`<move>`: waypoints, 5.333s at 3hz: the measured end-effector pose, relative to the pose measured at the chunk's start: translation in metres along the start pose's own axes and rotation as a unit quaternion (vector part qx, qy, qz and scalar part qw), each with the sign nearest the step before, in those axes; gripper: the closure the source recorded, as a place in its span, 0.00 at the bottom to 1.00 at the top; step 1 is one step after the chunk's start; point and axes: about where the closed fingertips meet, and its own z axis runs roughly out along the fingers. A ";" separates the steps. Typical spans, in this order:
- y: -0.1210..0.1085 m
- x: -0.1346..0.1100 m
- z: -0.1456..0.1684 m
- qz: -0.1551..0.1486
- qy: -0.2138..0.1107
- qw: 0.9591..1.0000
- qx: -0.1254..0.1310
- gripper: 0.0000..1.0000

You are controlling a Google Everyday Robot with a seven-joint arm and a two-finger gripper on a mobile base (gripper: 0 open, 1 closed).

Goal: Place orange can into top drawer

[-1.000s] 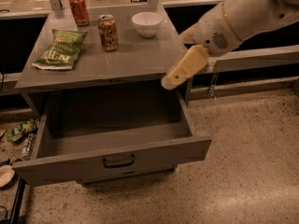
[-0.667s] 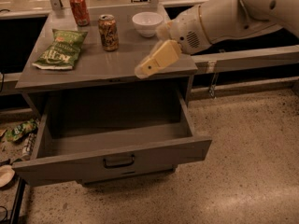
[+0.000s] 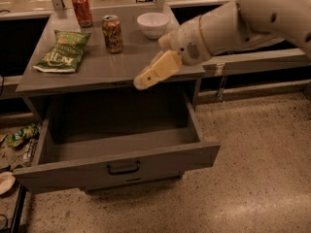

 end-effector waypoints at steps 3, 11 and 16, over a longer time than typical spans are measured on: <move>-0.067 0.024 0.078 0.064 -0.057 0.985 0.147 0.00; -0.231 -0.065 0.204 0.034 -0.214 0.964 0.156 0.02; -0.175 -0.062 0.153 0.029 -0.239 0.965 0.104 1.00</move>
Offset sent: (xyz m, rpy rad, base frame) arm 0.0939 0.0177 -0.0736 0.1755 -0.0543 -0.4652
